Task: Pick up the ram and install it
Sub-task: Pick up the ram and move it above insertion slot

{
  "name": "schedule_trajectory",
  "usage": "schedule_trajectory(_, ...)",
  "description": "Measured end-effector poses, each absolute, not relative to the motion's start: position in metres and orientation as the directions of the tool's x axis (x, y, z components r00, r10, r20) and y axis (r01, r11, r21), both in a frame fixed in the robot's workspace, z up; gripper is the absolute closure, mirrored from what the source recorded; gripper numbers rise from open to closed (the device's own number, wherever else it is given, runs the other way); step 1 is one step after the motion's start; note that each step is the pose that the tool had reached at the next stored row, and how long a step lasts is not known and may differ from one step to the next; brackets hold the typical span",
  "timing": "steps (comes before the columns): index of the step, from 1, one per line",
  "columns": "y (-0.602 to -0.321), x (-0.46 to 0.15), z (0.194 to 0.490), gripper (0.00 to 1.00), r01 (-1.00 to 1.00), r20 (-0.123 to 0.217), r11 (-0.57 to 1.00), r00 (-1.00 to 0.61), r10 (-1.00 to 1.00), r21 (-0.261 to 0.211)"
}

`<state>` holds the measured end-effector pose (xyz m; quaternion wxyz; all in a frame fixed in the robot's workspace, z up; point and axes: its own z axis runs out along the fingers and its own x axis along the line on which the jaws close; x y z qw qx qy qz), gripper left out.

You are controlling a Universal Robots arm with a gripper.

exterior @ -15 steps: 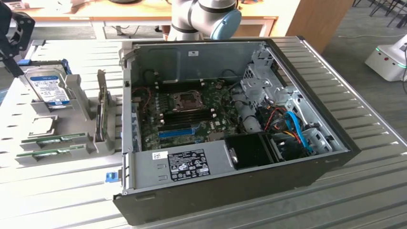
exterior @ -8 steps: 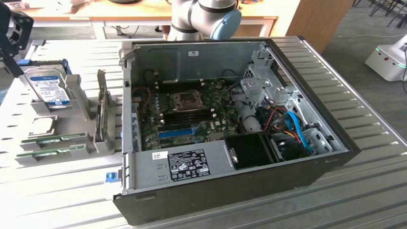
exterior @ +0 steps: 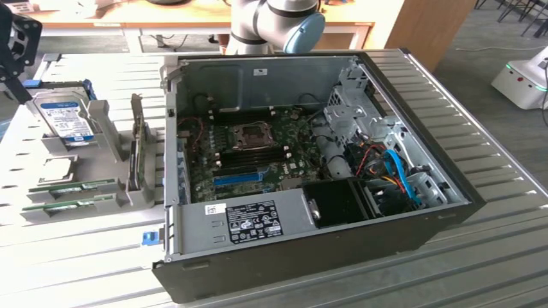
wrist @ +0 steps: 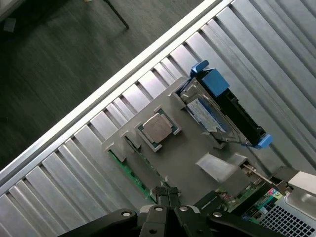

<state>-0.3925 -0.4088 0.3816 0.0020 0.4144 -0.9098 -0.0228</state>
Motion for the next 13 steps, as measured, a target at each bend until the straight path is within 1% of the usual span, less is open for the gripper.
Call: schedule_trajectory(13, -0.4088, -0.3924, 0.3816, 0.89, -0.878, -0.015, 0.476, -0.477, -0.879, 0.043)
